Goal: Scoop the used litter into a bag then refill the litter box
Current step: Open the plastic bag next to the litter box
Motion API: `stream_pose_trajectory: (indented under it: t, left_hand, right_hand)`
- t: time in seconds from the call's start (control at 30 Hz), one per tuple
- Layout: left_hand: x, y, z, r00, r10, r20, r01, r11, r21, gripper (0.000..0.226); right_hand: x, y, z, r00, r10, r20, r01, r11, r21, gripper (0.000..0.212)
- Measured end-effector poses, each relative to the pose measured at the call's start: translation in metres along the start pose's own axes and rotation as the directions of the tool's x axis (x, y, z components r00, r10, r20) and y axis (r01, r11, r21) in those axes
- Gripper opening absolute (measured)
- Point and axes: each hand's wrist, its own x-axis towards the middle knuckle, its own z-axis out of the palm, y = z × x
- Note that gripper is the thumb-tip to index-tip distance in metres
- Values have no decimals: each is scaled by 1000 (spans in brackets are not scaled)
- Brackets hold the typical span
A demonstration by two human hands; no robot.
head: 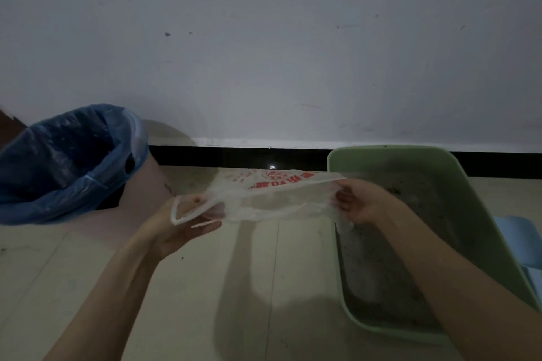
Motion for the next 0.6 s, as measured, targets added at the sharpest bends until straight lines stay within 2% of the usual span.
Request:
stream_pose_trajectory:
  t: [0.03, 0.07, 0.1, 0.17, 0.2, 0.27, 0.37, 0.47, 0.6]
  left_hand:
    - [0, -2, 3, 1000, -28, -2, 28, 996, -87, 27]
    - [0, -2, 6, 998, -56, 5, 55, 977, -204, 9]
    - [1, -2, 8, 998, -61, 7, 60, 943, -328, 22]
    - [9, -5, 5, 998, -41, 38, 55, 865, -499, 81]
    - [11, -6, 4, 1000, -15, 22, 25, 831, -556, 95]
    - [16, -10, 3, 999, 29, -13, -31, 746, -665, 103]
    - [19, -18, -7, 998, 62, 11, -30, 617, -787, 95]
    - [19, -18, -18, 998, 57, 27, -7, 536, -844, 90]
    - [14, -19, -22, 999, -18, 27, 32, 462, -886, 53]
  right_hand:
    - [0, 0, -1, 998, 40, 39, -41, 999, 22, 21]
    - [2, 0, -1, 992, 82, 97, -87, 995, 54, 18]
    - [3, 1, 0, 979, 115, 167, -132, 987, 94, 16]
    - [6, 5, 5, 959, 145, 242, -192, 965, 181, 7]
    - [7, 6, 7, 965, 130, 228, -182, 956, 228, 12]
    - [15, 10, 9, 977, 92, 191, -155, 925, 348, 24]
    - [18, 18, 14, 989, 108, 96, -137, 916, 377, 23]
    - [14, 29, 17, 987, 159, 28, -160, 944, 290, 27]
    - [13, 40, 18, 970, 243, -24, -226, 931, 288, 28]
